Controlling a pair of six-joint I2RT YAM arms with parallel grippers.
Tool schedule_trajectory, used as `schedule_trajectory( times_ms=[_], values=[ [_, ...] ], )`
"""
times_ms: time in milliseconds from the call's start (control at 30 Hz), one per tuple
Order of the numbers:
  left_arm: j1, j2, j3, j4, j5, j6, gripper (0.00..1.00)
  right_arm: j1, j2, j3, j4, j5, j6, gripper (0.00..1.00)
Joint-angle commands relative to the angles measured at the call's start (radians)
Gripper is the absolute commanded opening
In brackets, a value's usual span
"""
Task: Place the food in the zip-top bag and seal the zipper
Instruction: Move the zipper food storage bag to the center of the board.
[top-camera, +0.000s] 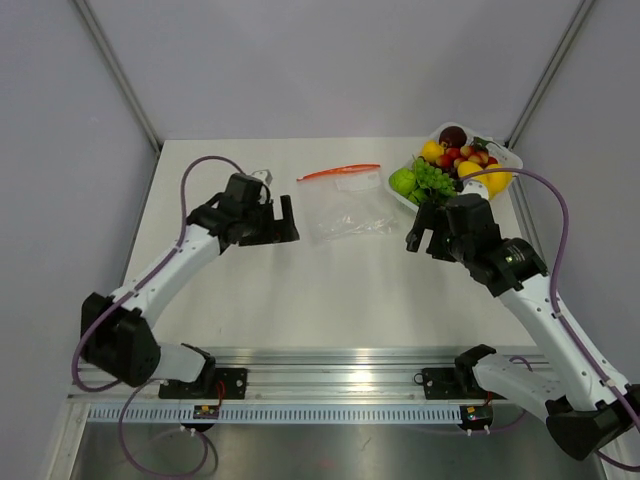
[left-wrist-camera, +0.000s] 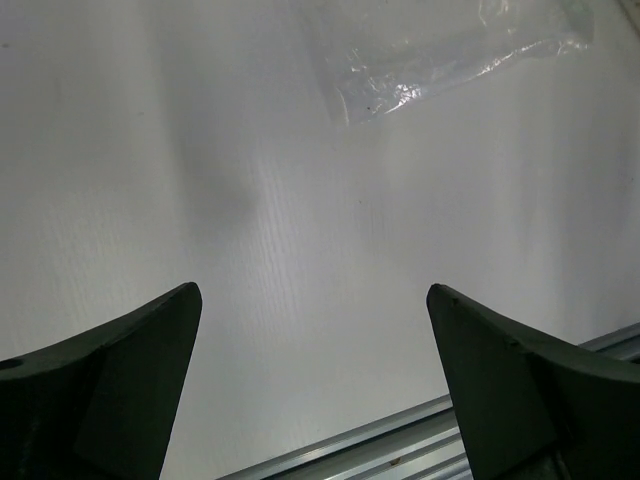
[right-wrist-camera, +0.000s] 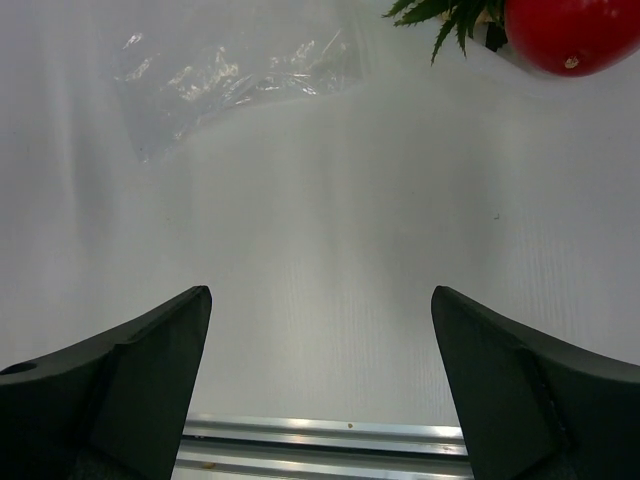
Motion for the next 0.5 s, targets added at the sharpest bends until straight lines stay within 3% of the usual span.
schedule_trajectory(
  times_ms=[0,300,467],
  values=[
    [-0.043,0.106,0.099,0.078,0.003,-0.058,0.99,0.005,-0.048,0.003,0.027,-0.032,0.025,0.99],
    [-0.075,0.482,0.328,0.106,-0.058,-0.081,0.91,0.005,-0.115,-0.009,-0.034,-0.029,0.042,1.0],
    [-0.074,0.606,0.406,0.132,-0.052,-0.105,0.89,0.005,-0.148,-0.026,-0.054,-0.021,0.043,0.99]
  ],
)
